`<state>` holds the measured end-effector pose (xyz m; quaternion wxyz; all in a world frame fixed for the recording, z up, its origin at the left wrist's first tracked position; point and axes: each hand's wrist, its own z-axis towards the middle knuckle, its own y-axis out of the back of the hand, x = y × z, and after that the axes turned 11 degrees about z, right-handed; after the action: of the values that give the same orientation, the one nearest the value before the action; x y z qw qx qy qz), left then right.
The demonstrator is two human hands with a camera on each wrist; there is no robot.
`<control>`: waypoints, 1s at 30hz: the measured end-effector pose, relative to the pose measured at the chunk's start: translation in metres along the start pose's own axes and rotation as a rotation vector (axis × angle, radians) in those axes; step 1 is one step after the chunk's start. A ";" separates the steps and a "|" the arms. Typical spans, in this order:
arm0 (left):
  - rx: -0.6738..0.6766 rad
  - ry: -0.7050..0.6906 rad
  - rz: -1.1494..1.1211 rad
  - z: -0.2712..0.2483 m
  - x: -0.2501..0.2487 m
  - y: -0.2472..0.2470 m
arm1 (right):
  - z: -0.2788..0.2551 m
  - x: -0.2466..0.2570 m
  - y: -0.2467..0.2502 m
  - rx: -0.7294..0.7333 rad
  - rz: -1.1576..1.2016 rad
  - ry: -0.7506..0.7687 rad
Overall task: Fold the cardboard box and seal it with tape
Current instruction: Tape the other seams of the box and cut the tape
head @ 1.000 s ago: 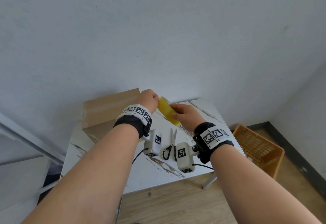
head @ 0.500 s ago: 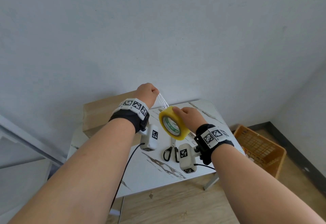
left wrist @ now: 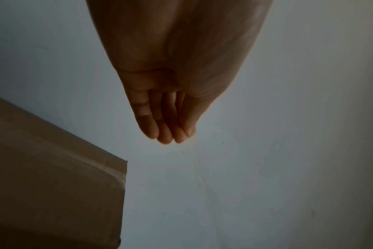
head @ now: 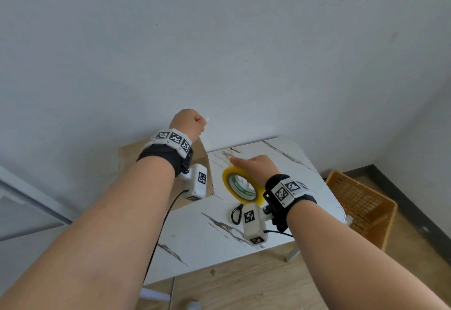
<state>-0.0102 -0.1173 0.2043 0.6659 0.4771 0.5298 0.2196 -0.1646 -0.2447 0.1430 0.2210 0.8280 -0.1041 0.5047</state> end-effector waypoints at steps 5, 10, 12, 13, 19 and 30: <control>0.024 0.020 0.067 0.019 0.013 0.006 | -0.005 0.005 -0.007 0.019 0.110 -0.073; 0.078 0.023 0.228 0.044 0.039 0.011 | -0.002 0.015 -0.030 -0.053 0.223 -0.115; 0.091 0.007 0.257 0.054 0.045 0.007 | 0.001 0.020 -0.041 -0.113 0.228 -0.115; 0.091 -0.004 0.258 0.059 0.048 0.003 | 0.001 0.023 -0.044 -0.132 0.218 -0.113; 0.218 -0.043 0.330 0.088 0.049 -0.003 | 0.010 0.039 -0.061 -0.235 0.186 -0.182; 0.262 0.007 0.443 0.116 0.064 -0.020 | 0.025 0.058 -0.072 -0.284 0.060 -0.180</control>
<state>0.1138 -0.1221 0.1537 0.5324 0.6628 0.4386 0.2912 -0.0890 -0.1898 0.1657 0.3106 0.8268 -0.2183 0.4150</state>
